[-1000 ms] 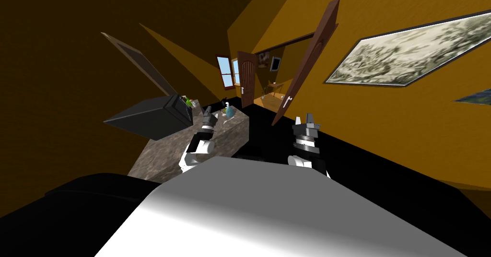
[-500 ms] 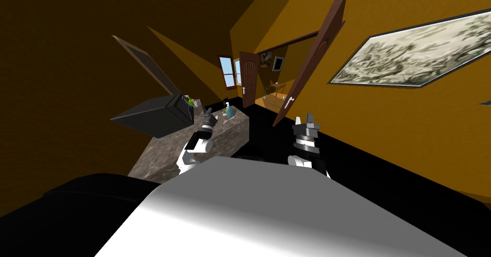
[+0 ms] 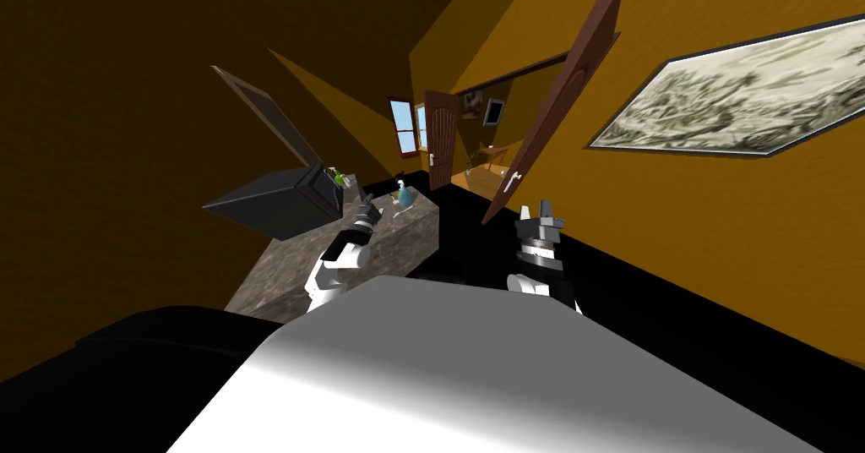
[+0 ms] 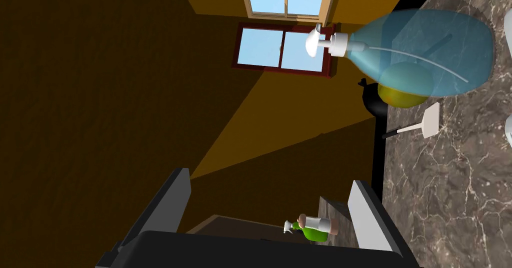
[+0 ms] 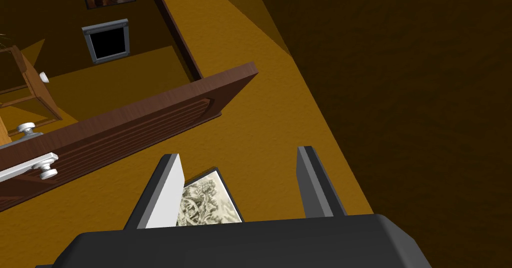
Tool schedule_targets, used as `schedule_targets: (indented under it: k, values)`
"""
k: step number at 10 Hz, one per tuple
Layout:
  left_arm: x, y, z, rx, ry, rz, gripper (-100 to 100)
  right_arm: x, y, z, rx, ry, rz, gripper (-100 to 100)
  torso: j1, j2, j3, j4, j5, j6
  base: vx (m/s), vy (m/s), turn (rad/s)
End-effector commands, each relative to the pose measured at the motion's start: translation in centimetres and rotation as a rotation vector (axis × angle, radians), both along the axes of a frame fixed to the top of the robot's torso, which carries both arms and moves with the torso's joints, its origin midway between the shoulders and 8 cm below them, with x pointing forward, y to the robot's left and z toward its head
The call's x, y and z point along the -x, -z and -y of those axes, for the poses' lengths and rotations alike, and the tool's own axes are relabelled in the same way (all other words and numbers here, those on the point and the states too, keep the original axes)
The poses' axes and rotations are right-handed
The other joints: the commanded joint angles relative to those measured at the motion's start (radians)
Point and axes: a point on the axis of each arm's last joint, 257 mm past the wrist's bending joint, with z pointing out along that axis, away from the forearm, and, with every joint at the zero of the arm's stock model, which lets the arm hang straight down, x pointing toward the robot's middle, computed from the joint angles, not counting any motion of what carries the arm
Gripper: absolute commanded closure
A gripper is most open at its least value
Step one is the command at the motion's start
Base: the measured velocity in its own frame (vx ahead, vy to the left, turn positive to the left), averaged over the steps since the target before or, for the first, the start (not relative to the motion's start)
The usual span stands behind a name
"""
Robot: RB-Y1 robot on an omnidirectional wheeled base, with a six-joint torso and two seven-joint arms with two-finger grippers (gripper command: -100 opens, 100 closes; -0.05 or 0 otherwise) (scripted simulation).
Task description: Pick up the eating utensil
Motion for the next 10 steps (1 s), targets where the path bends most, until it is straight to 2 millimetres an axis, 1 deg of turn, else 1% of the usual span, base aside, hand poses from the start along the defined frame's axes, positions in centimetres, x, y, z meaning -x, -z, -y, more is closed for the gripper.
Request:
schedule_targets:
  k: [1,2,3,4,5,6,7,8,10]
  values:
    - [-0.2,1.0,-0.5,0.013,-0.007,-0.044,-100,0.0,0.0,0.0,0.000,0.000,0.000,0,0.000,0.000,0.000,0.000,0.000,0.000,0.025,-0.039,0.050]
    - [-0.2,1.3,-0.6,0.014,-0.008,-0.054,-100,0.0,0.0,0.0,0.000,0.000,0.000,0,0.000,0.000,0.000,0.000,0.000,0.000,0.013,-0.015,-0.002]
    - [-0.2,2.0,-1.6,0.031,-0.018,-0.089,-100,0.0,0.0,0.0,0.000,0.000,0.000,0,0.001,0.000,0.000,0.000,0.000,0.000,0.028,-0.022,0.060]
    - [-0.2,2.7,-1.7,0.035,-0.021,-0.115,-100,0.0,0.0,0.0,0.000,0.000,0.000,0,0.001,0.000,0.000,0.000,0.000,0.000,0.027,-0.034,0.040]
    - [-0.2,2.9,-1.7,0.036,-0.023,-0.125,-100,0.0,0.0,0.0,0.000,0.000,0.000,0,0.000,0.000,0.000,0.000,0.000,0.000,0.014,-0.021,-0.003]
    - [-0.1,3.8,-2.7,0.054,-0.035,-0.164,-100,0.0,0.0,0.0,0.000,0.000,0.000,0,0.001,0.000,0.000,0.000,0.000,0.000,0.032,-0.033,0.040]
    - [0.0,4.6,-2.8,0.058,-0.039,-0.194,-100,0.0,0.0,0.0,0.000,0.000,0.000,0,0.000,-0.001,0.000,0.000,0.000,0.000,0.033,-0.038,0.033]
    - [0.1,5.2,-3.9,0.074,-0.051,-0.222,-100,0.0,0.0,0.0,0.000,0.000,0.000,0,0.000,-0.001,0.000,0.000,0.000,0.000,0.045,-0.043,0.034]
    - [0.3,6.4,-4.0,0.081,-0.057,-0.269,-100,0.0,0.0,0.0,0.000,0.000,0.000,0,0.000,-0.002,-0.001,0.000,0.000,0.000,0.036,-0.030,0.006]
